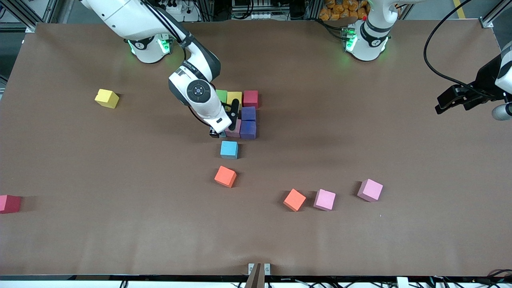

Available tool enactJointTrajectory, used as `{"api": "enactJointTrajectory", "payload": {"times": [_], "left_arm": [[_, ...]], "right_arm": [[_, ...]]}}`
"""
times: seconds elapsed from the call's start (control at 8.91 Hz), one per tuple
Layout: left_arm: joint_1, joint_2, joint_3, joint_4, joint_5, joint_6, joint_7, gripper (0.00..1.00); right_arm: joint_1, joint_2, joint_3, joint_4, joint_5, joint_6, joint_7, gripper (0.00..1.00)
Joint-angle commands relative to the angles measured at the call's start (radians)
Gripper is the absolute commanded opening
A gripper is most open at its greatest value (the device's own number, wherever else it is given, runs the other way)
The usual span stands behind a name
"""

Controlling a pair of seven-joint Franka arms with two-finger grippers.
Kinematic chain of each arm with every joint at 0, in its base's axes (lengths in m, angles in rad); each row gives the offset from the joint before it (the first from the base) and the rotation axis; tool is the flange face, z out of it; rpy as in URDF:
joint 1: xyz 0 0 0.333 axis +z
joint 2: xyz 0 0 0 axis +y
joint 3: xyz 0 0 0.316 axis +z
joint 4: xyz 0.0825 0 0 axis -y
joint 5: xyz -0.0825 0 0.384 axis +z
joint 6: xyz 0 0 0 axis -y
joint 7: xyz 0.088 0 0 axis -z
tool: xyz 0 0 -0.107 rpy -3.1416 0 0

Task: Form number 2 with 11 blocks
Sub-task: 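Lower the cyan cube below the pink cube and open the right gripper, then move the right gripper to the second cyan cube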

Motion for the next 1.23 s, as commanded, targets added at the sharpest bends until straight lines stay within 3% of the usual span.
{"api": "enactJointTrajectory", "payload": {"times": [0.0, 0.45, 0.67, 0.9, 1.12], "left_arm": [[0.002, 0.006, 0.001, 0.018, -0.023, -0.003, -0.014, 0.77], [-0.001, 0.007, 0.001, 0.018, -0.026, -0.001, -0.014, 0.77], [0.001, 0.006, 0.001, 0.018, -0.025, -0.001, -0.014, 0.77], [0.001, 0.007, 0.001, 0.018, -0.025, -0.003, -0.014, 0.77], [0.002, 0.006, 0.001, 0.018, -0.025, -0.001, -0.014, 0.77]], "right_arm": [[-0.025, -0.023, 0.032, 0.031, -0.019, -0.082, 0.014, 0.82], [-0.037, -0.057, 0.033, 0.12, -0.008, -0.172, 0.031, 0.81], [-0.054, -0.063, 0.032, 0.157, -0.003, -0.173, 0.138, 0.81], [-0.057, -0.06, 0.025, 0.193, -0.006, -0.163, 0.358, 0.81], [-0.074, -0.058, 0.027, 0.206, -0.003, -0.169, 0.736, 0.82]]}}
